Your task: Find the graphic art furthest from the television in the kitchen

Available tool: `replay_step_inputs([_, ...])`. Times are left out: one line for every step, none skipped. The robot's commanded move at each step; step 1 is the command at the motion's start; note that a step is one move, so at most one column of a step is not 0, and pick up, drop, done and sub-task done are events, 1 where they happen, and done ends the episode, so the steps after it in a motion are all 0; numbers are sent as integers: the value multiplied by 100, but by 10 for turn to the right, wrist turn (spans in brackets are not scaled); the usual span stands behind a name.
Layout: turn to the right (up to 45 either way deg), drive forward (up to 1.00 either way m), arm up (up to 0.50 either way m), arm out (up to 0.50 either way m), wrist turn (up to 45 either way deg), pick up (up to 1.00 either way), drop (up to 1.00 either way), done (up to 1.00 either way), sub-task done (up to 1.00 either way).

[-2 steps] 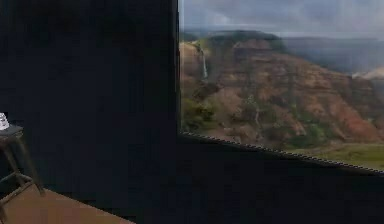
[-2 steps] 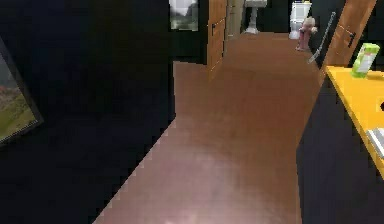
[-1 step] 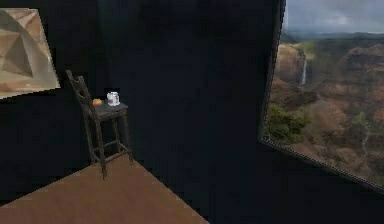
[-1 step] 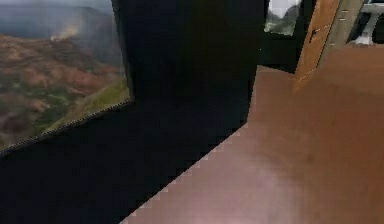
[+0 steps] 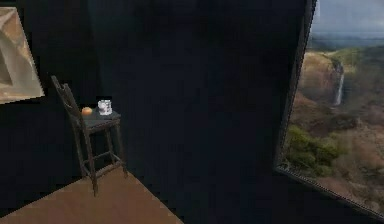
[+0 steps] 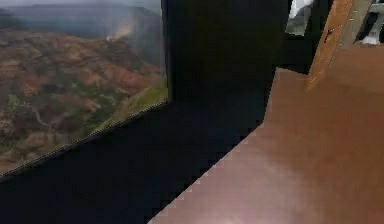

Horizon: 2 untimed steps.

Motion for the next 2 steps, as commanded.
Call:
replay_step_inputs([-450, 0, 0, 0, 0, 0, 0, 0, 0])
replay_step_inputs([-90, 0, 0, 0, 0, 0, 0, 0, 0])
